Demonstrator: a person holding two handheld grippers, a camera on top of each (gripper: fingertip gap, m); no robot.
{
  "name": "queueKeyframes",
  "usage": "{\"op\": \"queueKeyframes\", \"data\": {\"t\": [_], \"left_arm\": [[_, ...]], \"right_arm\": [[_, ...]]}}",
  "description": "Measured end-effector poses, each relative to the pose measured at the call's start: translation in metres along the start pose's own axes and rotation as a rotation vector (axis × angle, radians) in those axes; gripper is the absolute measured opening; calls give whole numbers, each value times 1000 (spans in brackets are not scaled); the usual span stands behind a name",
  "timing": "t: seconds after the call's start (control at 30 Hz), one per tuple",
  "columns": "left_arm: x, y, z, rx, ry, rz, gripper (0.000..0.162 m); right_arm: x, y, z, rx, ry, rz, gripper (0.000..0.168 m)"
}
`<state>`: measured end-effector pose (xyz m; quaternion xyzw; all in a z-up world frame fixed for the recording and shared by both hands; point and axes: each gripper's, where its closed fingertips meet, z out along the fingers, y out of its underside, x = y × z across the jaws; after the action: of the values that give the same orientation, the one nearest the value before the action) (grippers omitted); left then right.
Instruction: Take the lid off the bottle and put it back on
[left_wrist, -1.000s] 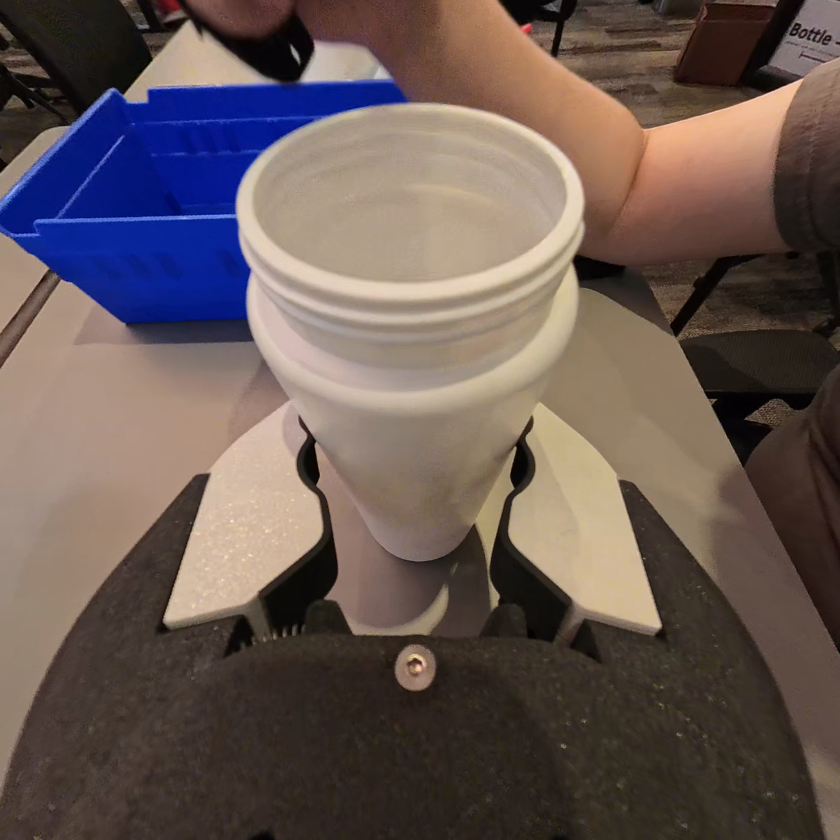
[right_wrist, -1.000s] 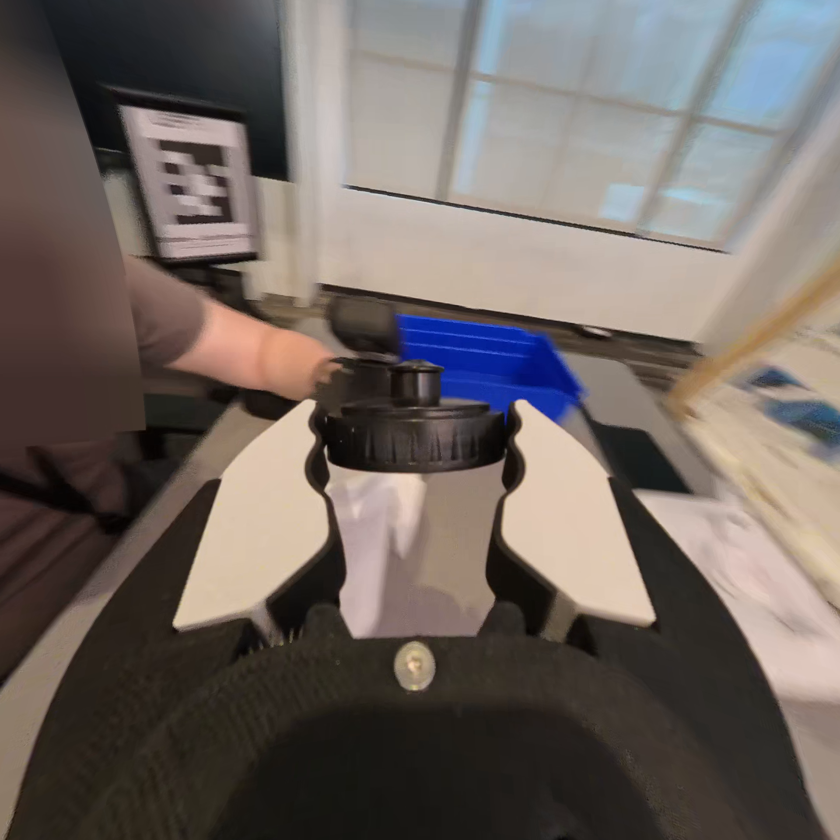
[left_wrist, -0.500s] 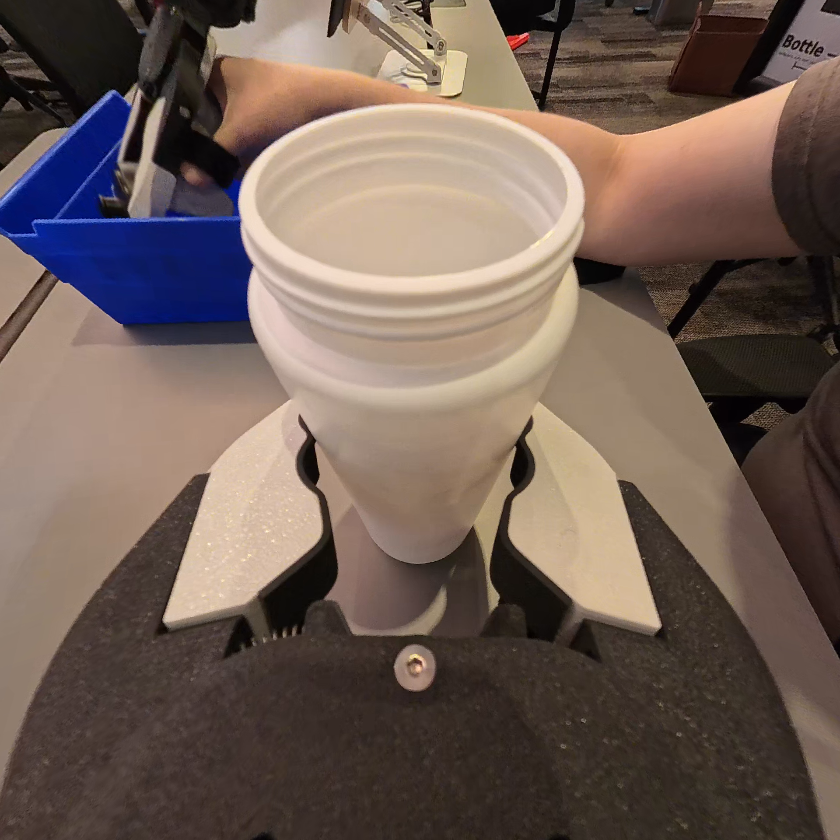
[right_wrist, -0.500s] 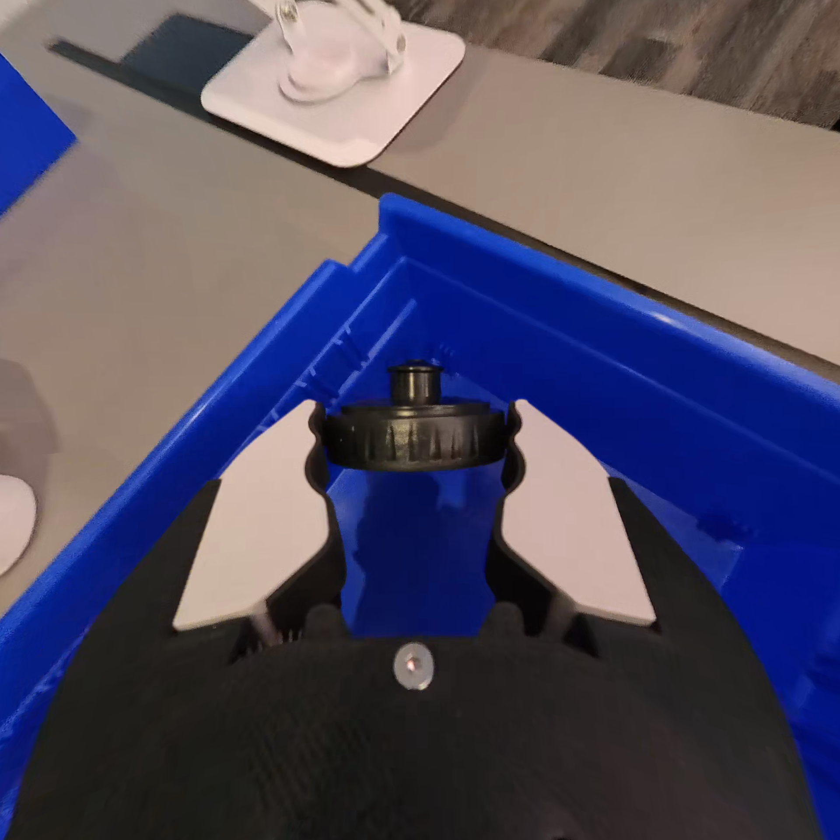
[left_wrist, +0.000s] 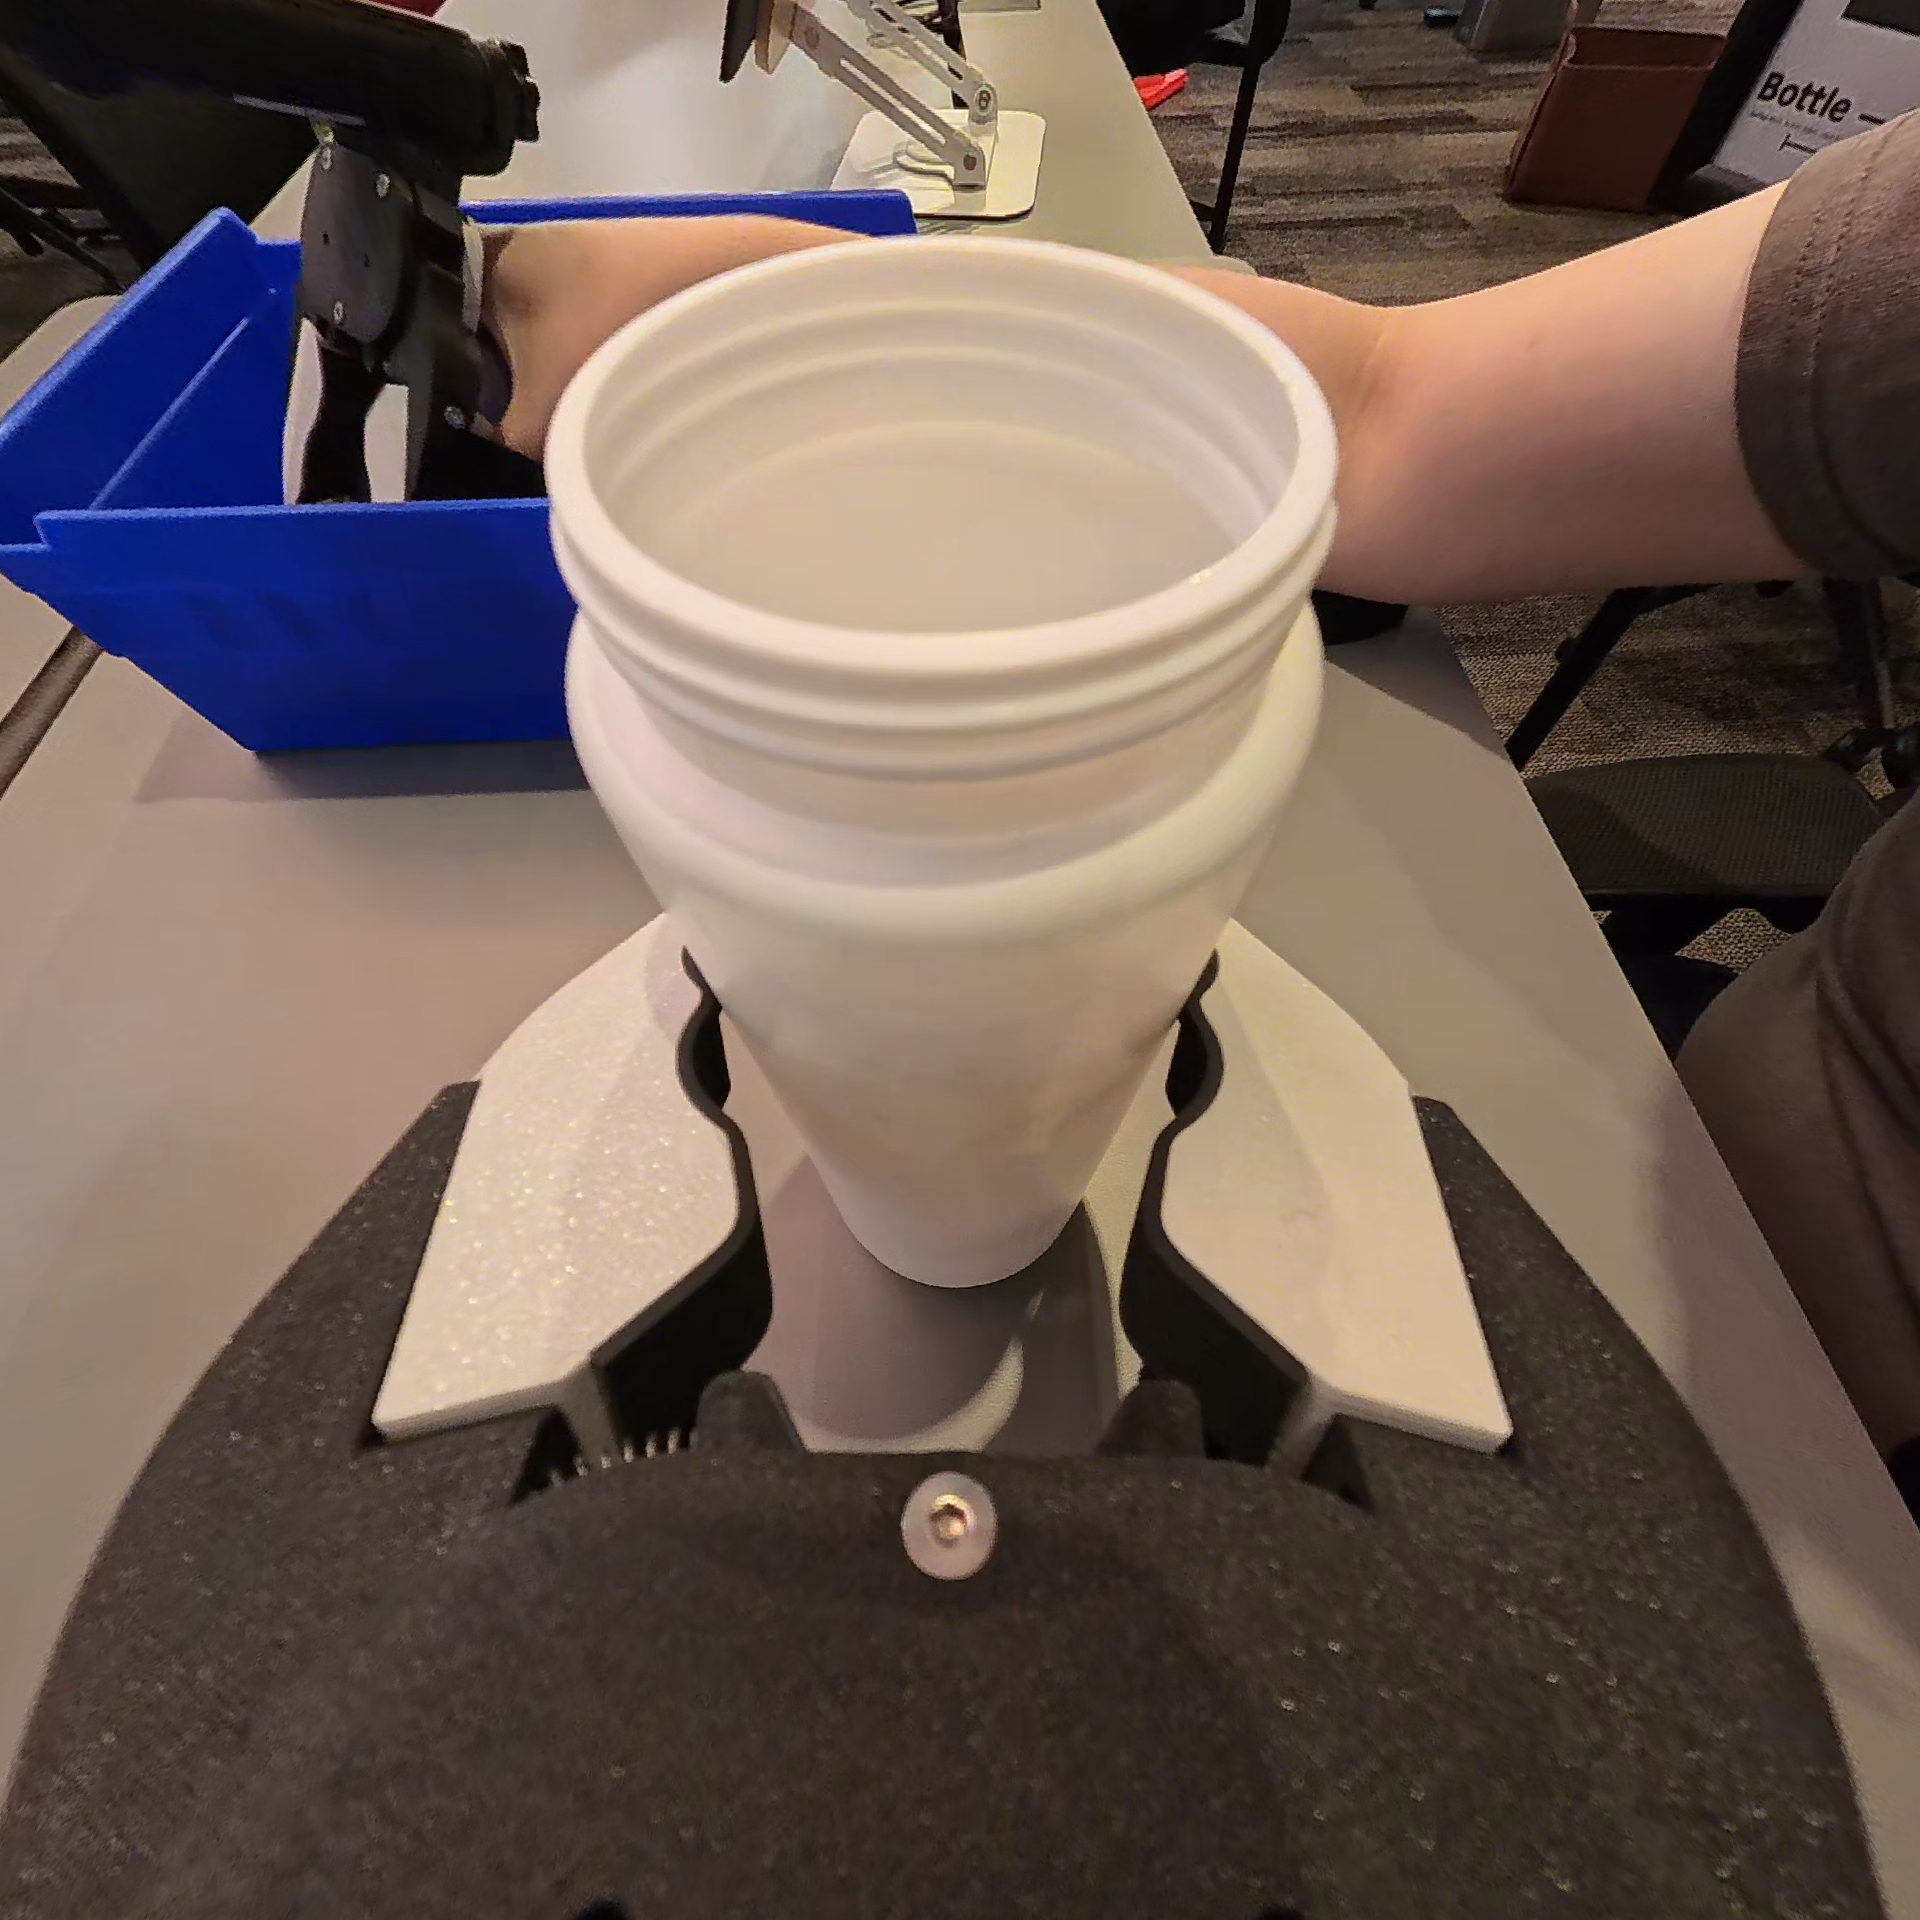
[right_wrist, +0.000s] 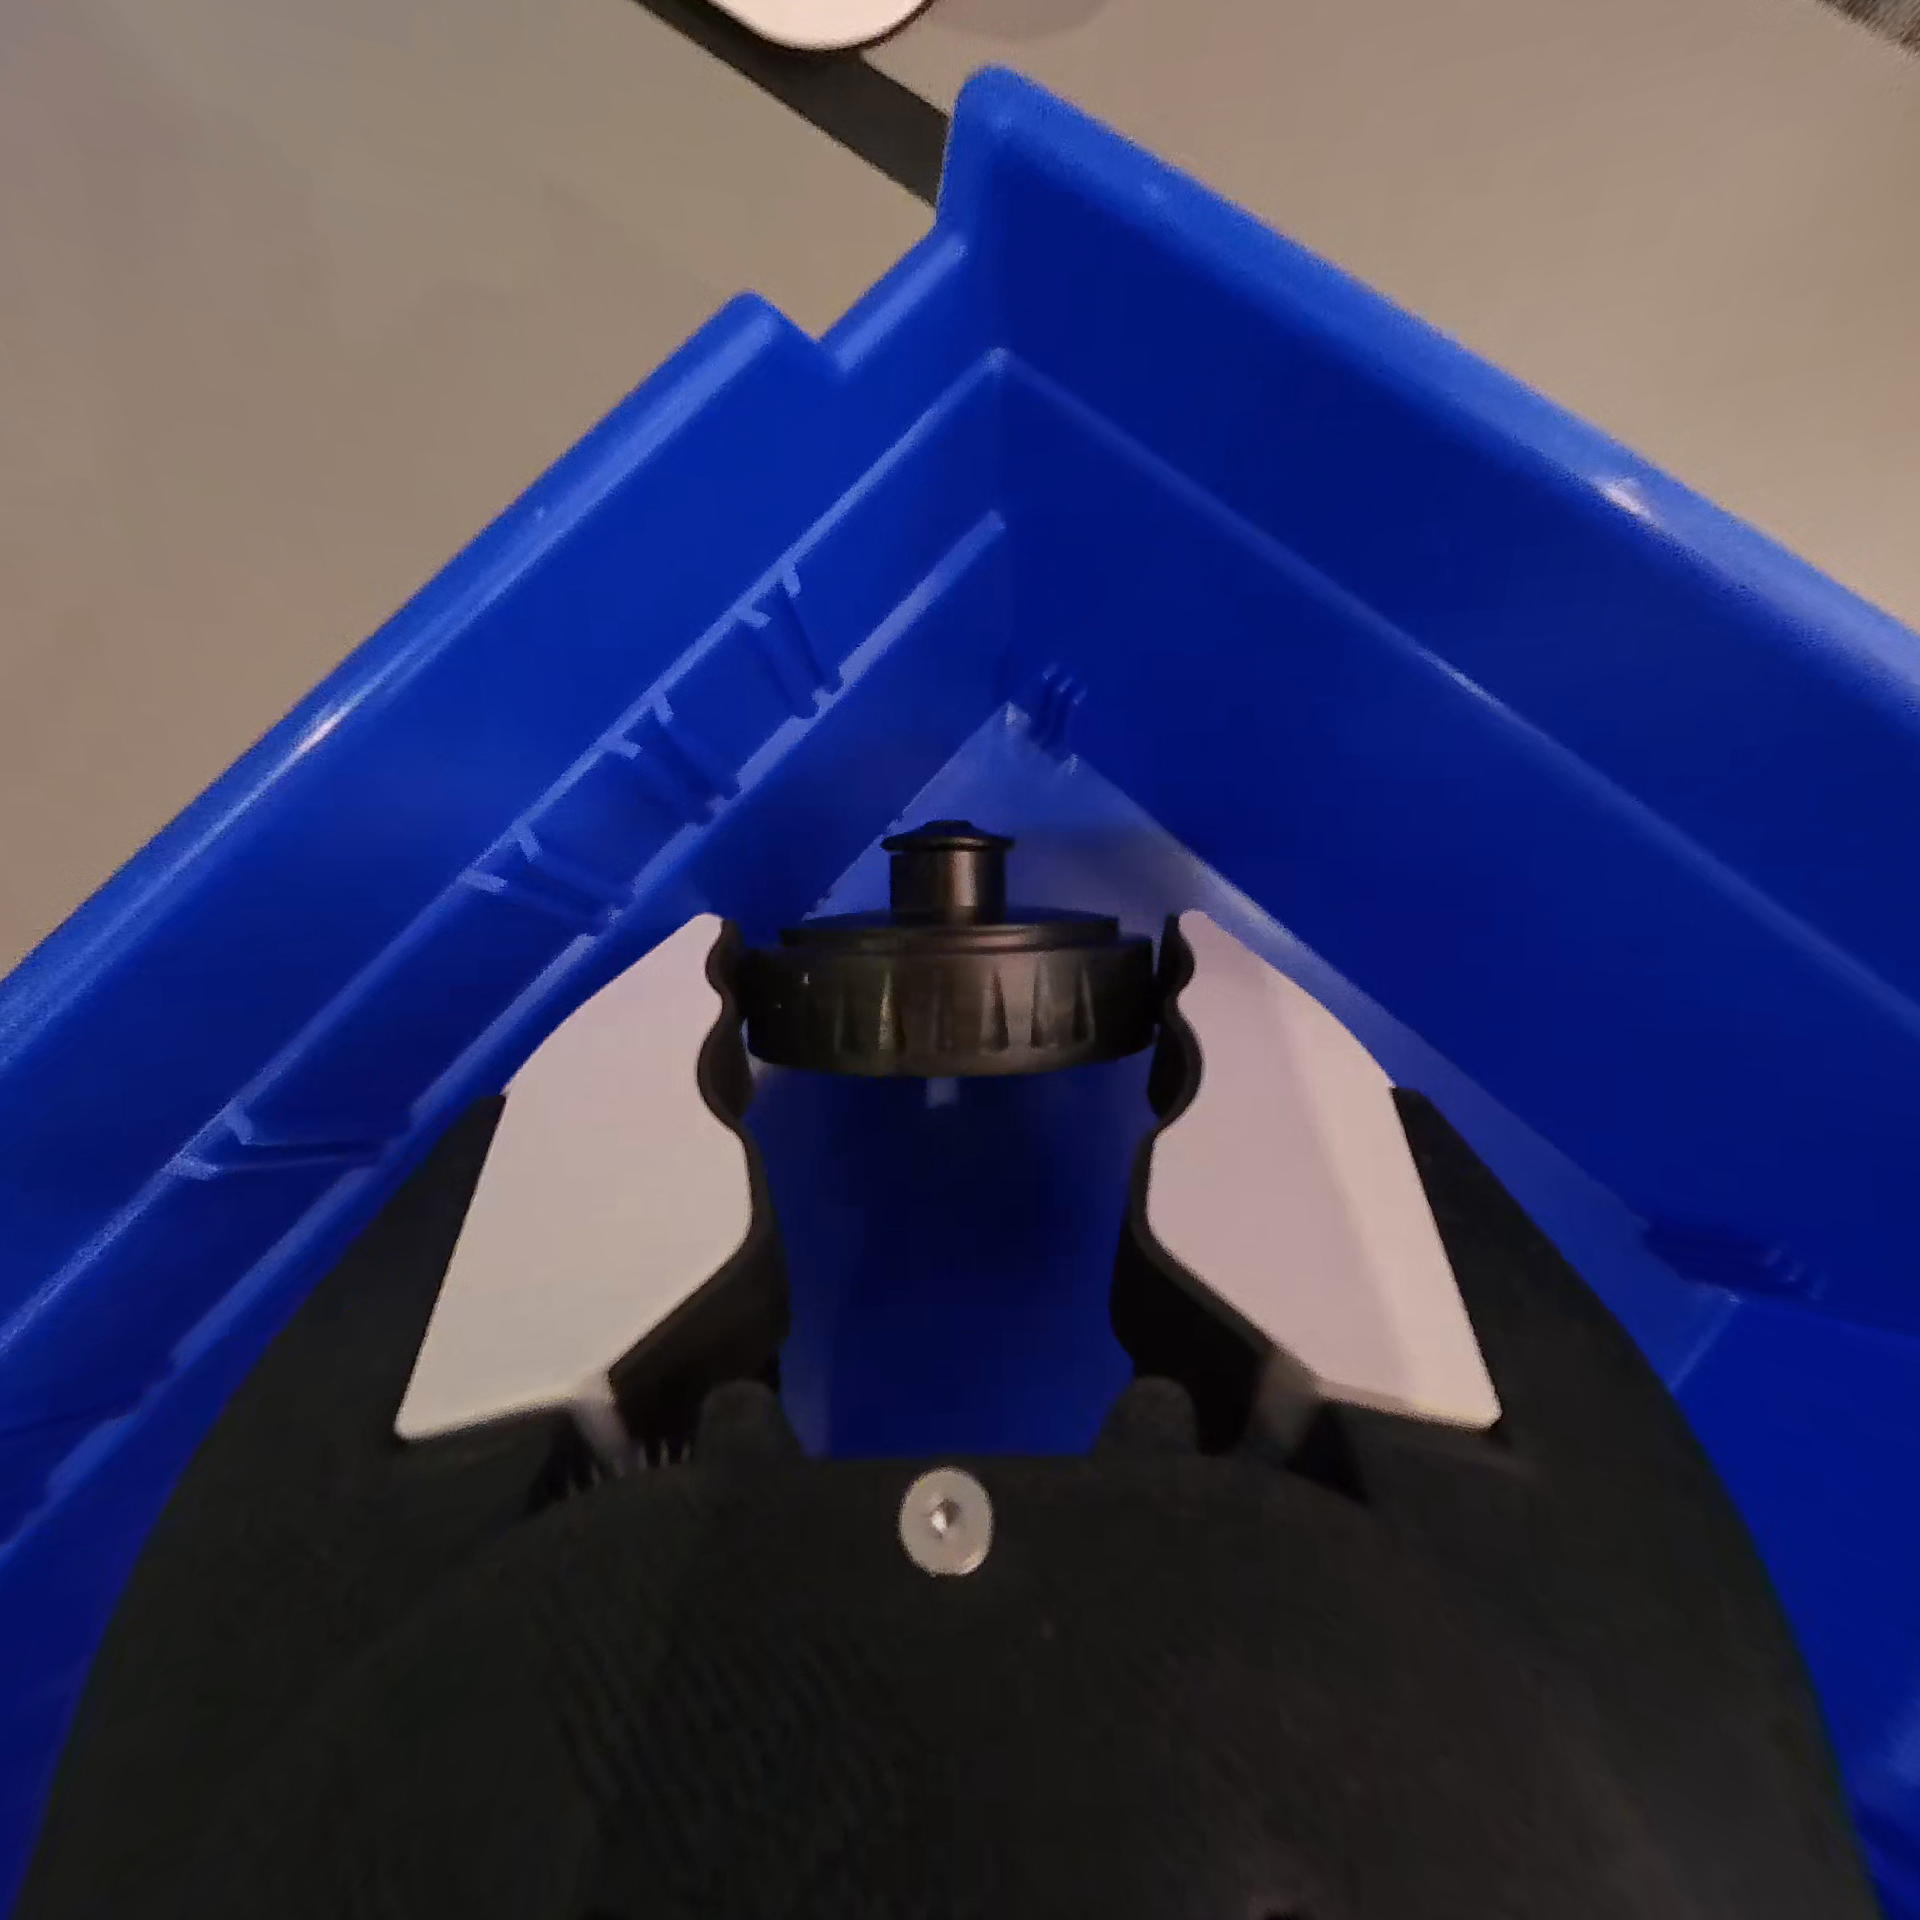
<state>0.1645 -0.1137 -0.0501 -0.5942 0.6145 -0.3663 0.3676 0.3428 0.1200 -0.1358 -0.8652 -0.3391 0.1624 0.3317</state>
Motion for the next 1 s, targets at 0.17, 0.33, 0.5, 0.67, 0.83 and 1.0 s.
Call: {"op": "queueKeyframes", "data": {"t": [0.17,0.33,0.5,0.67,0.83,1.0], "left_arm": [[0,0,0,-1,1,0,84],[0,0,0,-2,2,0,84],[0,0,1,0,2,-2,84],[0,0,1,0,0,-1,84],[-3,0,0,-7,-17,0,84],[-34,5,-9,-17,-159,-56,84]], "right_arm": [[-2,10,-3,-54,-20,-20,79],[2,32,4,-178,11,-80,78],[-5,27,10,-178,12,-91,78],[-2,26,7,-198,51,-121,79],[11,10,-38,-197,166,-159,80],[-7,-61,-114,113,277,-177,79]]}}
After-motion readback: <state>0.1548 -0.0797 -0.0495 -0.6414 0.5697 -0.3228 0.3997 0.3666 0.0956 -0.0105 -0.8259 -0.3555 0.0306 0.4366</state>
